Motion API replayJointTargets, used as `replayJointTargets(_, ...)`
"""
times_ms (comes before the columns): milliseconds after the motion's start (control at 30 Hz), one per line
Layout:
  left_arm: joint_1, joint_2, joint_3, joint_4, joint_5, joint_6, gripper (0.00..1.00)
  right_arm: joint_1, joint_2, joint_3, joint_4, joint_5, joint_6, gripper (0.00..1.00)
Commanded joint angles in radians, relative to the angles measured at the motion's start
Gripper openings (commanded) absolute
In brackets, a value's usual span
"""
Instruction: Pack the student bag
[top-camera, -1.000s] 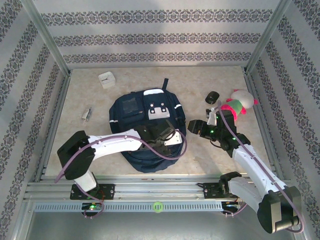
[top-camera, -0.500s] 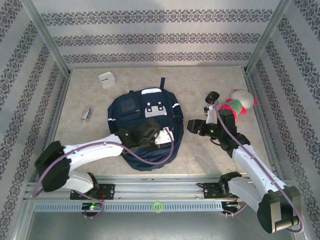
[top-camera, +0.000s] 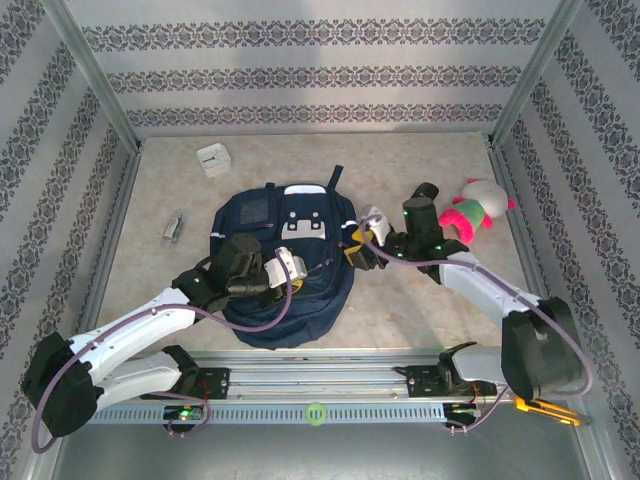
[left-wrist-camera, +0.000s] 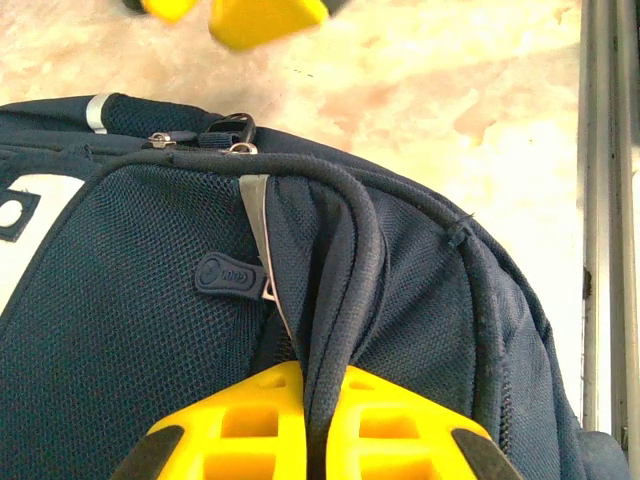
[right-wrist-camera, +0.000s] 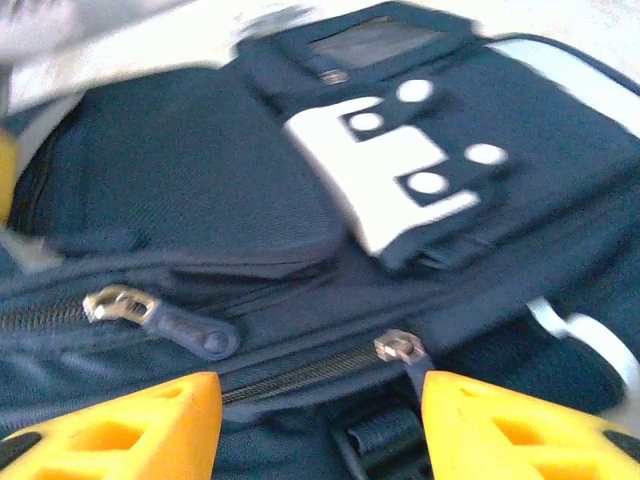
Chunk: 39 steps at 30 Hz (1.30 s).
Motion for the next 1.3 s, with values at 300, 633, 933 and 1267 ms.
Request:
replayJointTargets(300, 0.008, -0.007, 0.027, 0.090, 0.070, 0.012, 0.00, 0.107, 0.160, 0.172, -0.272, -0.150, -0.496, 0.55)
replayJointTargets(633, 0.007, 0.011, 0.041, 0.088, 0.075, 0.013, 0.00, 0.119, 0.208, 0.224, -0.317, -0.219, -0.428, 0.50)
replayJointTargets(933, 0.009, 0.016, 0.049, 0.091, 0.033, 0.009, 0.00, 0.122, 0.172, 0.224, -0.385, -0.343, -0.418, 0.35)
replayJointTargets(1267, 0.007, 0.012, 0.050, 0.108, -0.006, -0.016, 0.00, 0.130, 0.208, 0.256, -0.394, -0.250, -0.285, 0.03)
